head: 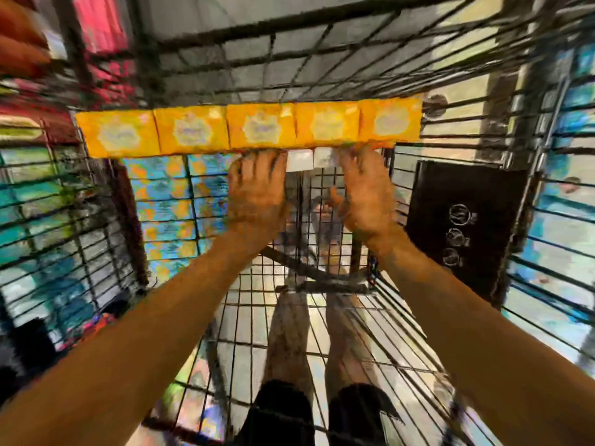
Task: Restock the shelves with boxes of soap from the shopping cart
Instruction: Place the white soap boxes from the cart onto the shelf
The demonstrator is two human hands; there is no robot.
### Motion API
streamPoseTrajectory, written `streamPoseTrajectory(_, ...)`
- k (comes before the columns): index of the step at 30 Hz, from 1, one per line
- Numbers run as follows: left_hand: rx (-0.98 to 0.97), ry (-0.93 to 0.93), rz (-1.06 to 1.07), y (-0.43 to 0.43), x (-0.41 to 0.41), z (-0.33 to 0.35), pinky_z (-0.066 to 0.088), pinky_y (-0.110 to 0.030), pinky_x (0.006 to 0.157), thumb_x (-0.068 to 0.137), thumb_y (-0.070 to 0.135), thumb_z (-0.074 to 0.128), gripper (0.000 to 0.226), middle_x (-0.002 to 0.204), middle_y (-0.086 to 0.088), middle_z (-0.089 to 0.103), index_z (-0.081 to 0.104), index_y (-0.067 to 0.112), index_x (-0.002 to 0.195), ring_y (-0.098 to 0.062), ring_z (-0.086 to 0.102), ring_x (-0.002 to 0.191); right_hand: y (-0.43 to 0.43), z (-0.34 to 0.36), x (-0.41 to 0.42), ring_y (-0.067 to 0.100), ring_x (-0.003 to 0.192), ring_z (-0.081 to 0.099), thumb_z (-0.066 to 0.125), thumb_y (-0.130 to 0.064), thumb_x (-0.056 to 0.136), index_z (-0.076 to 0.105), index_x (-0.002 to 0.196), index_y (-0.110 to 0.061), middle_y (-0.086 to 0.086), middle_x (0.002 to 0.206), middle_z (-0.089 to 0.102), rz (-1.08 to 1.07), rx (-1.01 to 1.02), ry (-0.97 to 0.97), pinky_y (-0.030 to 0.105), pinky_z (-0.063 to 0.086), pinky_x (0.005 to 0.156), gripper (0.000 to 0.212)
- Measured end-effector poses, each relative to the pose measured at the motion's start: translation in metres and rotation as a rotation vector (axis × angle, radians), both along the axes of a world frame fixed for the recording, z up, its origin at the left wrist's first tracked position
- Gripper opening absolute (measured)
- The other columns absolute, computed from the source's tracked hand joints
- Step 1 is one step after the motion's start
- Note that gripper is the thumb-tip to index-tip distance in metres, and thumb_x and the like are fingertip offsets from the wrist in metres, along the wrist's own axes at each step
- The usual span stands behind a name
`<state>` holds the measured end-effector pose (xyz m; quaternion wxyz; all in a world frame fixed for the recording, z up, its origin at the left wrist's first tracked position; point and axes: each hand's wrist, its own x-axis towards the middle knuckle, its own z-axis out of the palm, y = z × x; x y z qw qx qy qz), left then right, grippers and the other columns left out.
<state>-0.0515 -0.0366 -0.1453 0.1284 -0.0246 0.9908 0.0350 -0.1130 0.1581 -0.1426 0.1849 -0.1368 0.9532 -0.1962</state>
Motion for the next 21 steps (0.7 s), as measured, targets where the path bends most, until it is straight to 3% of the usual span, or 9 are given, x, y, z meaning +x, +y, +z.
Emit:
streamPoseTrajectory(4, -0.057, 0.219, 0.049, 0.004, 0.001, -0.02, 0.044, -0.047, 0.09, 0.086, 0.018, 0.064, 0.044, 0.115, -0.01, 0.061, 0.057, 0.016, 0.129, -0.031, 0.048, 0.099, 0.006, -0.021, 0.009, 0.035, 0.121, 0.047, 0.077, -0.023, 0.08, 0.05, 0.146, -0.007, 0.019, 0.135, 0.054, 0.075, 0.042, 0.091, 0.045, 0.042, 0.102, 0.073)
streamPoseTrajectory(9, -0.057, 0.32, 0.039, 0.004, -0.001, -0.025, 0.043, -0.041, 0.082, 0.088, 0.01, 0.062, 0.027, 0.106, -0.007, 0.065, 0.064, 0.018, 0.114, -0.028, 0.055, 0.089, 0.007, -0.035, 0.006, 0.037, 0.122, 0.051, 0.076, -0.017, 0.079, 0.056, 0.135, -0.012, 0.016, 0.13, 0.057, 0.07, 0.087, 0.157, 0.047, 0.042, 0.102, 0.059)
streamPoseTrajectory(11, -0.019, 0.315, 0.038, 0.006, -0.001, -0.025, 0.042, -0.042, 0.085, 0.097, 0.014, 0.05, 0.021, 0.106, -0.007, 0.066, 0.064, 0.018, 0.112, -0.028, 0.057, 0.093, 0.005, -0.035, 0.007, 0.036, 0.12, 0.052, 0.074, -0.017, 0.08, 0.057, 0.128, -0.011, 0.014, 0.128, 0.059, 0.123, 0.138, 0.146, 0.049, 0.043, 0.101, 0.052)
streamPoseTrajectory(14, 0.154, 0.245, 0.044, 0.002, 0.004, -0.011, 0.039, -0.046, 0.095, 0.107, 0.036, 0.032, 0.041, 0.11, -0.008, 0.066, 0.066, 0.014, 0.114, -0.03, 0.059, 0.104, 0.007, -0.026, 0.013, 0.034, 0.113, 0.055, 0.071, -0.02, 0.085, 0.06, 0.127, -0.011, 0.012, 0.122, 0.062, 0.182, 0.176, 0.115, 0.046, 0.043, 0.097, 0.044)
streamPoseTrajectory(17, 0.393, 0.187, 0.118, -0.008, 0.011, 0.023, 0.037, -0.047, 0.104, 0.09, 0.025, 0.062, 0.032, 0.116, -0.009, 0.063, 0.065, 0.012, 0.119, -0.028, 0.056, 0.112, 0.015, 0.008, 0.015, 0.032, 0.103, 0.056, 0.071, -0.026, 0.083, 0.063, 0.118, -0.007, 0.014, 0.109, 0.062, 0.092, 0.031, 0.028, 0.042, 0.043, 0.09, 0.041)
streamPoseTrajectory(21, 0.835, 0.129, 0.507, -0.016, 0.024, 0.11, 0.043, -0.014, 0.08, 0.076, 0.011, 0.077, 0.04, 0.11, -0.011, 0.059, 0.067, 0.008, 0.115, -0.01, 0.054, 0.095, 0.028, 0.1, 0.021, 0.019, 0.098, 0.055, 0.074, -0.032, 0.091, 0.061, 0.117, -0.015, 0.003, 0.109, 0.055, -0.211, -0.251, -0.234, 0.032, 0.049, 0.079, 0.033)
